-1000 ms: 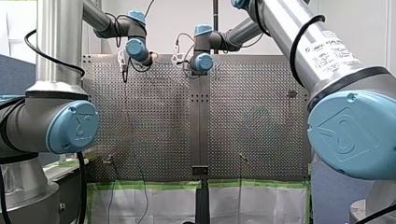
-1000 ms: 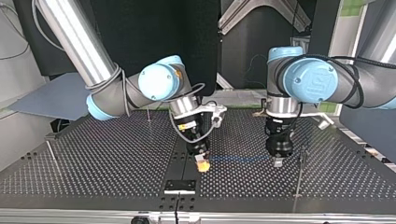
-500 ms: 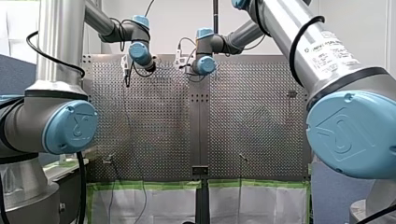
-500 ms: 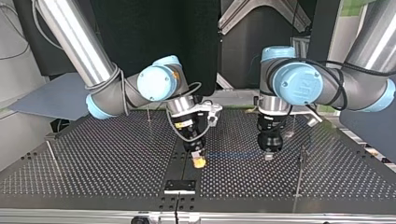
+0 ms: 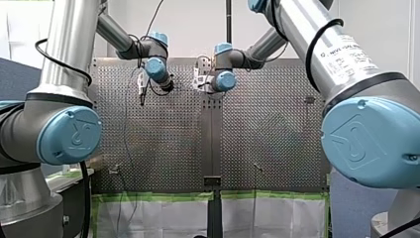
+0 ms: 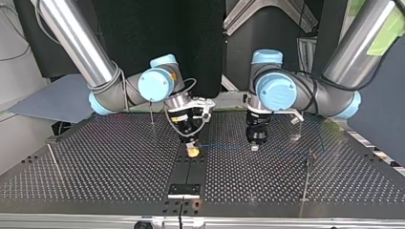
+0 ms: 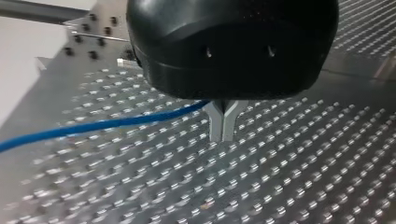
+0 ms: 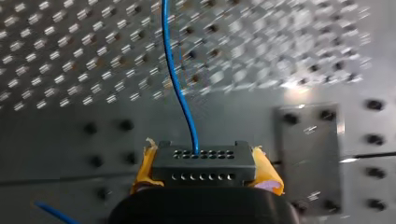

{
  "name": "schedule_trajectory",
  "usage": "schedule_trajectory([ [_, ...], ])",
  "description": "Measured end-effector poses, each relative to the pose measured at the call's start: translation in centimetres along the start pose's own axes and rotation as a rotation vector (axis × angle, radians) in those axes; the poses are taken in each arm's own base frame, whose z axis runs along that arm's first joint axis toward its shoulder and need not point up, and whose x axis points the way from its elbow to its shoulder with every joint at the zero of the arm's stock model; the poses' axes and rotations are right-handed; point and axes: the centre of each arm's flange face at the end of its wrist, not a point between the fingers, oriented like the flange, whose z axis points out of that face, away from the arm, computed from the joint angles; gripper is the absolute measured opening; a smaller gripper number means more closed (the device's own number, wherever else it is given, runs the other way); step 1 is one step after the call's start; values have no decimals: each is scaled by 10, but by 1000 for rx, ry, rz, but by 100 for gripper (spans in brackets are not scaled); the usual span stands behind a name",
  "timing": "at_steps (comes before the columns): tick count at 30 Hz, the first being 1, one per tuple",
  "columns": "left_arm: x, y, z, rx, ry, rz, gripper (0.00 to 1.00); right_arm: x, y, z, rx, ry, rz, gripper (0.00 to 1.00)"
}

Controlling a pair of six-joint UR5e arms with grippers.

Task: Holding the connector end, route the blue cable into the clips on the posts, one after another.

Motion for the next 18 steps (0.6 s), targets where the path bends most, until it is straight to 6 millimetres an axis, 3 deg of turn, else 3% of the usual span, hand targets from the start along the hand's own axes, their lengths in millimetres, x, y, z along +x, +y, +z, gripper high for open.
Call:
schedule_trajectory([
  [10, 22, -19, 0, 3, 32, 20, 0, -45, 25, -14, -38, -82, -32, 0],
  [18, 67, -35, 1, 0, 111, 60, 0, -85, 40, -19, -55, -115, -43, 0],
])
